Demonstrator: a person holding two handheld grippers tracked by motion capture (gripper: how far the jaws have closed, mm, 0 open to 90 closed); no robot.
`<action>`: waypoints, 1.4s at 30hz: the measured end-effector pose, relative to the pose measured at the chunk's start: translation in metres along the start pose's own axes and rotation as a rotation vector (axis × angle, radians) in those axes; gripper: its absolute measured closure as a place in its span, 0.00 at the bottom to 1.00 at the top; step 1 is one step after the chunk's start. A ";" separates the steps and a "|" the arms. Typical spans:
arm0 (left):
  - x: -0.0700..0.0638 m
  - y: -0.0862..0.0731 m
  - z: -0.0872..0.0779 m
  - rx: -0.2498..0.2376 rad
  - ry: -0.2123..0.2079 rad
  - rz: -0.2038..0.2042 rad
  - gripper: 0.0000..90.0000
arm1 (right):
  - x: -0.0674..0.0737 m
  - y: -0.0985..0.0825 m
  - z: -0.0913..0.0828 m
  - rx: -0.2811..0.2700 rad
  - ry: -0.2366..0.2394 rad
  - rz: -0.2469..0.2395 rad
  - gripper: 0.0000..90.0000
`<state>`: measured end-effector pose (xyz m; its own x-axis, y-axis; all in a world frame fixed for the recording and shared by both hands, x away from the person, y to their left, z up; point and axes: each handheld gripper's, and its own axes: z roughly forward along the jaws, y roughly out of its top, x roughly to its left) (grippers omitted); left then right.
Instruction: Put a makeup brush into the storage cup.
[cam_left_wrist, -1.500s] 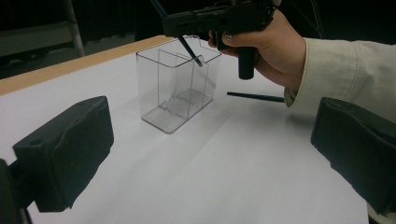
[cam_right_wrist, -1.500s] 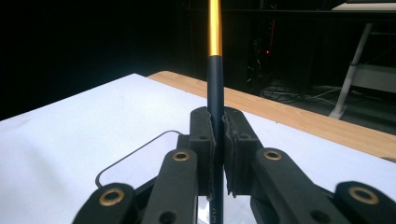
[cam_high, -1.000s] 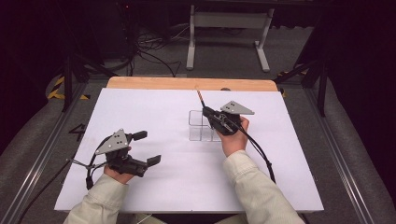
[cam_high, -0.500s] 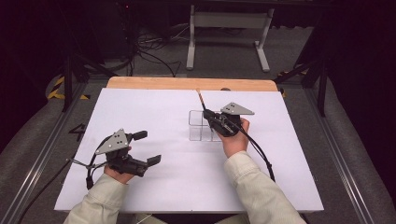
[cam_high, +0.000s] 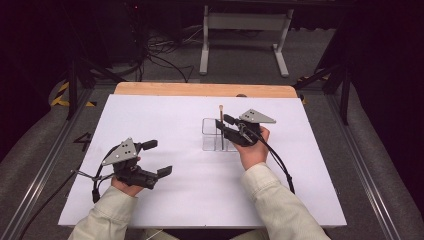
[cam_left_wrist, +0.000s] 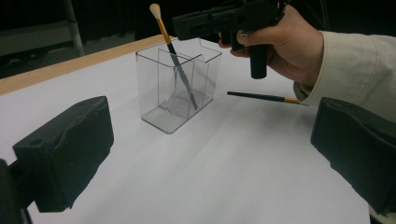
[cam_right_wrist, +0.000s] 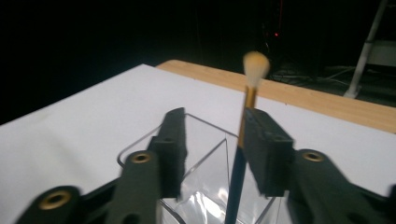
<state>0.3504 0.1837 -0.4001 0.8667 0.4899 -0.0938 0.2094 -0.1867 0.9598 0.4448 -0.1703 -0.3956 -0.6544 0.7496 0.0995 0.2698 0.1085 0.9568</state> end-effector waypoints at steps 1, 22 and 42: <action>0.000 0.000 0.000 0.000 0.000 0.000 0.00 | 0.000 0.002 -0.002 -0.010 0.012 -0.001 0.53; 0.000 0.000 0.000 0.005 0.003 0.000 0.00 | -0.008 0.031 -0.082 -0.024 0.045 -0.042 0.23; -0.001 0.001 -0.001 0.004 0.004 0.005 0.00 | -0.008 0.033 -0.133 -0.028 0.048 -0.083 0.18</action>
<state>0.3497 0.1840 -0.3990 0.8657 0.4928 -0.0880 0.2071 -0.1925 0.9592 0.3651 -0.2600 -0.3284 -0.7066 0.7069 0.0317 0.1935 0.1499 0.9696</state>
